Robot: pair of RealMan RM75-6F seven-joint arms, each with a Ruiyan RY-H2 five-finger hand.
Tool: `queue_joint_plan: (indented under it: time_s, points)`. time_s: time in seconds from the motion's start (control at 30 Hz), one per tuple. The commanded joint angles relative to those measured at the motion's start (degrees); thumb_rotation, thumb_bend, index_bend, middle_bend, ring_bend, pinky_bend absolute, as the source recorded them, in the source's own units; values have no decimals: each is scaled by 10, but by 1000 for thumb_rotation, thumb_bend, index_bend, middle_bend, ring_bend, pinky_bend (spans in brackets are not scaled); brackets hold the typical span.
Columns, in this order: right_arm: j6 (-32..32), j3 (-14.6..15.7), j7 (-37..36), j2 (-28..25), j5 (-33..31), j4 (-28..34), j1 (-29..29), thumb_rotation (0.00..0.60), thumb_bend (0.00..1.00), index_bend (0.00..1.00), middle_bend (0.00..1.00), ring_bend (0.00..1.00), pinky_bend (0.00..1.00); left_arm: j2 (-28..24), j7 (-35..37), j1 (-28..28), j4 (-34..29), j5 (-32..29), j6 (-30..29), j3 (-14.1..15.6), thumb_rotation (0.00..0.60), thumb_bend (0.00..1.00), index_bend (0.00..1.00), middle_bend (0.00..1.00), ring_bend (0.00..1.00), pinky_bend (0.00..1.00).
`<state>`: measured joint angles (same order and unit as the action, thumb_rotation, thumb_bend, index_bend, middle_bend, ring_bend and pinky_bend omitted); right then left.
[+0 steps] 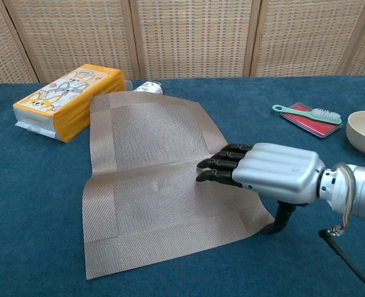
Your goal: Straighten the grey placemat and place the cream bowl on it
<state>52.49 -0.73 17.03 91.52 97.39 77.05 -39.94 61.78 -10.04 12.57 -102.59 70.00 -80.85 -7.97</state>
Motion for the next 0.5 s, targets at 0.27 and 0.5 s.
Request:
queue_joint_plan:
  time_s: [0.27, 0.5]
  points:
    - [-2, 11, 3, -11, 0, -2, -9, 600, 386, 122, 0, 0, 0, 0, -1, 0, 0, 0, 4, -1, 600, 0, 0, 0, 0, 0]
    - [3, 28, -1, -19, 9, -17, -10, 600, 405, 166, 0, 0, 0, -1, -2, -1, -1, 2, 6, -1, 600, 0, 0, 0, 0, 0]
